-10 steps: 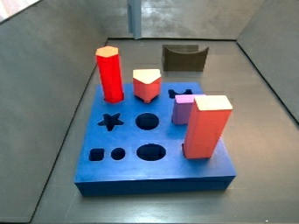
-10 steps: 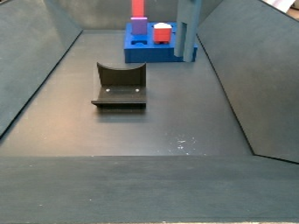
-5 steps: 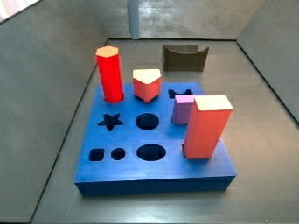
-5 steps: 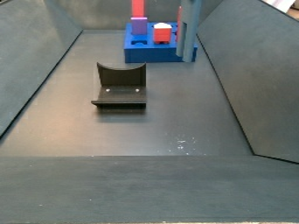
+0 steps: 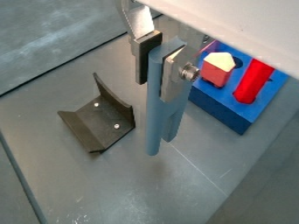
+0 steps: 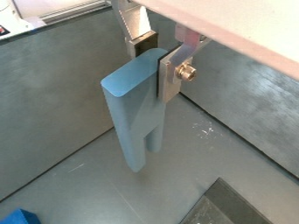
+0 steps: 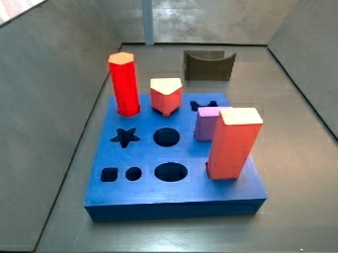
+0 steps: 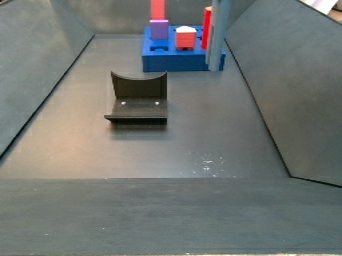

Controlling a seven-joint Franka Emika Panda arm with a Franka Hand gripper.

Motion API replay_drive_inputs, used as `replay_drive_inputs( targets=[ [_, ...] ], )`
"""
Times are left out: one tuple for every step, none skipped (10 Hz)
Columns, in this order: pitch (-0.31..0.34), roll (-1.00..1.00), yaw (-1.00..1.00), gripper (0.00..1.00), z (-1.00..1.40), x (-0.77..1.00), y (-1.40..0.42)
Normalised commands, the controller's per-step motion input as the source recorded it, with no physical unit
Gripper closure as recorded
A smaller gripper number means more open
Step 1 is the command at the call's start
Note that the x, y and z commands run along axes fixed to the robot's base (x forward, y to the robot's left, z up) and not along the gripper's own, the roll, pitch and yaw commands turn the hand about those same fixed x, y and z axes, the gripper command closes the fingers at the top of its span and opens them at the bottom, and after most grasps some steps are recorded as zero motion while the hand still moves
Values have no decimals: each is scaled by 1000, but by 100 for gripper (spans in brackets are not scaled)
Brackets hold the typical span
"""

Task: Pick up the square-circle object. Move up. Place the square-circle object on the fixture. Regrasp the square-circle object. Rotate the square-circle object. Move to above the board. Insert the square-circle object.
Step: Rotate the square-circle object.

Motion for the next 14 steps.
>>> replay_drive_inputs(
  targets=[
    [48,-154,-167,100,-1000,0,0],
    [27,-149,-116,100,-1000,13,3],
    [4,-128,-95,100,-1000,22,9],
    [-13,-97,-83,100,-1000,16,17],
    [-30,-66,-76,100,-1000,13,24],
    [-39,-32,-69,100,-1000,16,36],
    [-34,-11,-64,100,-976,22,46],
    [-23,10,-56,100,-757,26,43],
    [-21,19,-49,100,-656,26,38],
    [-24,38,-36,100,-453,25,29],
    [-22,56,-33,100,-314,21,27],
    [-11,54,-36,100,-305,7,10],
    [-9,53,-37,100,-308,5,5],
    [-9,53,-37,100,-309,6,5]
  ],
)
